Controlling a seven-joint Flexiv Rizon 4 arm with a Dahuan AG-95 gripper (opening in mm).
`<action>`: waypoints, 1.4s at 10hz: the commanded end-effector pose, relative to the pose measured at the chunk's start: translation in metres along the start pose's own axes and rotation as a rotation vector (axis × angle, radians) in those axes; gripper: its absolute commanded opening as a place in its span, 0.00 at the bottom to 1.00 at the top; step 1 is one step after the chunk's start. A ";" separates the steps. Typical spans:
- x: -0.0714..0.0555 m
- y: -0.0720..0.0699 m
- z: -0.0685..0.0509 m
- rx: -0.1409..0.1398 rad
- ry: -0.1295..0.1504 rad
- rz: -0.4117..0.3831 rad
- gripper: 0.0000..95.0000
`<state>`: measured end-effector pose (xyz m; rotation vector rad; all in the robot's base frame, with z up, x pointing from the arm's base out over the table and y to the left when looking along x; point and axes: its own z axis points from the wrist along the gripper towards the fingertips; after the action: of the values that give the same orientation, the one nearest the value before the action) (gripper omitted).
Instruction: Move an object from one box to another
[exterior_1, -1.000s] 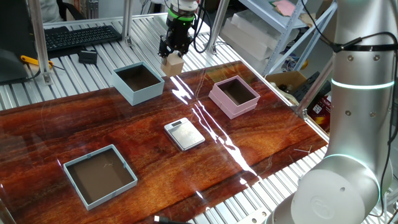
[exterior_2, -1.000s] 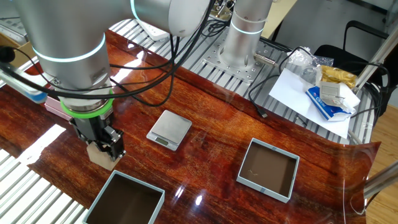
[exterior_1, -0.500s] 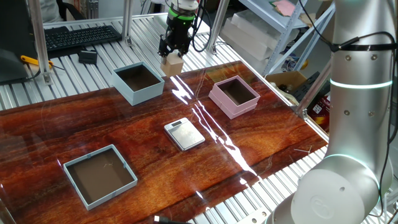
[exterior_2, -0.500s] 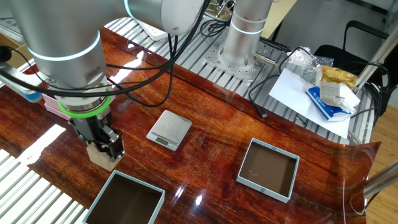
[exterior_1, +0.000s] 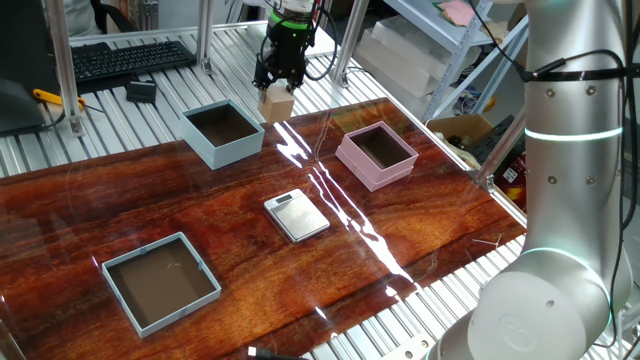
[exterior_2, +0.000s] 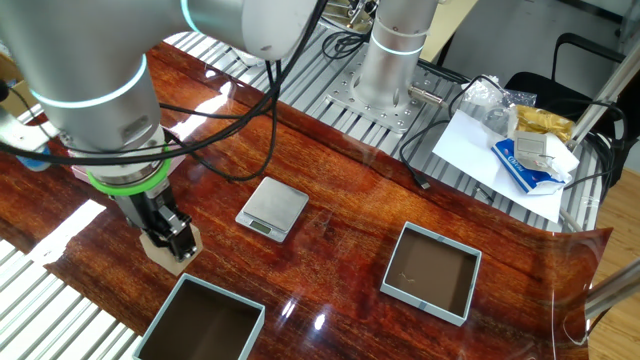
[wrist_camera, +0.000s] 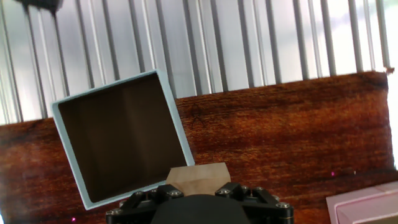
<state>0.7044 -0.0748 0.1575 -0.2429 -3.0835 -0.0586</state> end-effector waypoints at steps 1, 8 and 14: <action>0.001 0.000 0.000 0.012 -0.008 0.025 0.00; 0.001 0.000 0.000 0.010 0.004 0.003 0.00; 0.001 0.000 0.000 0.021 0.006 0.001 0.00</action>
<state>0.7001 -0.0747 0.1573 -0.2404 -3.0801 -0.0259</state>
